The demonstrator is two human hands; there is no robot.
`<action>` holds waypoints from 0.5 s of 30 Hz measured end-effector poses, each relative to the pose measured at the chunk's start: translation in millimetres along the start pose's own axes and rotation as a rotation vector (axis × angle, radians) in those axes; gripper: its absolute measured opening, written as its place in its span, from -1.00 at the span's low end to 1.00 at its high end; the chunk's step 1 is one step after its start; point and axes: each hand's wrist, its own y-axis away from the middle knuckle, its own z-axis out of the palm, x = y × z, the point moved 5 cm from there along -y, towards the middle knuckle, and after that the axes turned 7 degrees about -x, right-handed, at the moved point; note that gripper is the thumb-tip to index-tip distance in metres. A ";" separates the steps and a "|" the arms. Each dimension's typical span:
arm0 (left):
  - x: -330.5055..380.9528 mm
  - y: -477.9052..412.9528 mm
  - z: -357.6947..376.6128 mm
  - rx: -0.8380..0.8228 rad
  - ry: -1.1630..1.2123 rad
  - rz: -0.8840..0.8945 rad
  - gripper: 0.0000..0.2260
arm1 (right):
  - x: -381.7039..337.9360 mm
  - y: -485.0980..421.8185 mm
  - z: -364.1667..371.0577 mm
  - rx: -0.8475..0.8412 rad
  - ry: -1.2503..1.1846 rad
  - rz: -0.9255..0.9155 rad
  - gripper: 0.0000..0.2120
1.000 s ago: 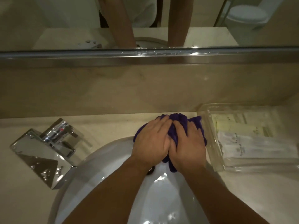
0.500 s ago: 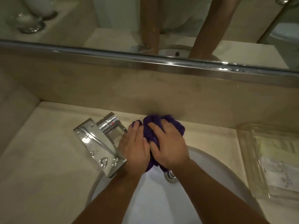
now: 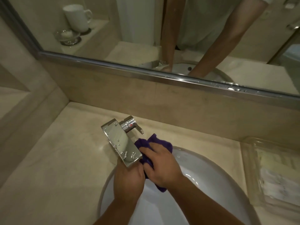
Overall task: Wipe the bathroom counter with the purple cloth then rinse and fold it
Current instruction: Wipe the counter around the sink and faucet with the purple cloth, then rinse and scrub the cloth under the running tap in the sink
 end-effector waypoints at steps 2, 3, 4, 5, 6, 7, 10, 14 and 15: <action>2.5 9.0 -6.3 0.033 -0.111 0.096 -0.66 | -5.7 11.1 7.3 -0.036 -0.033 0.002 -0.58; 3.8 14.4 -8.1 0.022 -0.161 0.161 -0.62 | -8.4 16.6 9.6 -0.045 -0.047 0.010 -0.56; 5.8 18.5 -11.1 0.033 -0.197 0.205 -0.62 | -11.9 23.2 10.4 -0.036 -0.059 0.017 -0.54; 6.9 23.1 -14.5 0.050 -0.215 0.240 -0.63 | -15.7 29.4 9.8 -0.010 -0.071 0.013 -0.51; 8.3 28.3 -18.6 0.071 -0.195 0.243 -0.64 | -20.1 35.0 8.6 0.024 -0.090 -0.001 -0.47; 8.8 32.8 -23.5 0.094 -0.162 0.242 -0.65 | -25.0 40.9 6.9 0.063 -0.117 -0.015 -0.44; 13.0 46.6 -34.8 0.131 -0.155 0.285 -0.69 | -34.6 54.9 6.0 0.111 -0.141 0.032 -0.38; 1.3 56.8 -39.4 -0.020 -0.287 0.261 -0.70 | -27.8 74.0 25.1 -0.155 0.010 0.232 -0.32; -3.2 58.6 -40.6 -0.056 -0.319 0.253 -0.67 | -26.7 79.2 26.5 -0.189 0.029 0.258 -0.36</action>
